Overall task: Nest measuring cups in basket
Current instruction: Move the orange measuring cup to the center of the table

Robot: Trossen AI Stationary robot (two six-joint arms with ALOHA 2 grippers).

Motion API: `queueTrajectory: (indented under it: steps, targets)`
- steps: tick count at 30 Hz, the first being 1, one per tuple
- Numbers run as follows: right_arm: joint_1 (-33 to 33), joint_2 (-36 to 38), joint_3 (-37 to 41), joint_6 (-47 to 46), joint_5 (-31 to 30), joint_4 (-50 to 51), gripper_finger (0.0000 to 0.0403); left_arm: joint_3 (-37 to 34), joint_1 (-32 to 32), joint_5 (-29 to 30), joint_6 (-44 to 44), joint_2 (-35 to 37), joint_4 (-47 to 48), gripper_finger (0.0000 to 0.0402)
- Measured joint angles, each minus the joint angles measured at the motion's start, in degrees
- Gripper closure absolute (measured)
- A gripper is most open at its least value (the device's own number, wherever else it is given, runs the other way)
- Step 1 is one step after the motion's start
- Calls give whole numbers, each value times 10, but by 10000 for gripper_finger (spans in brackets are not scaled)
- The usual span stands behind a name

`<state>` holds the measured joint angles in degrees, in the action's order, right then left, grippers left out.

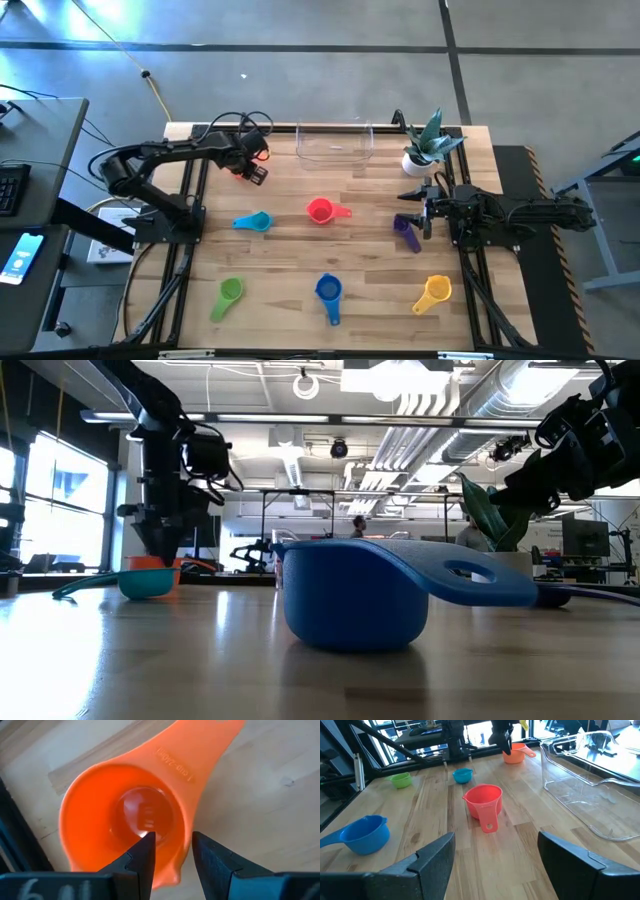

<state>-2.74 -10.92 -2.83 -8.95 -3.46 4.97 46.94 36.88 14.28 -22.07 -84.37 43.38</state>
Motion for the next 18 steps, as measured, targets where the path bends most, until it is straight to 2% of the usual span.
queueTrajectory:
  steps: [7, 16, 18]
  targets:
    - [0, 0, 0, 0, 0, 0, 128, 0, 0, -1, 3, -31, -8, 294]
    - [0, 0, 0, 0, 0, 0, 128, 0, -1, -4, 13, -26, -8, 389]
    - [0, 0, 0, 0, 0, 0, 128, 0, -2, -5, 13, -26, -6, 395]
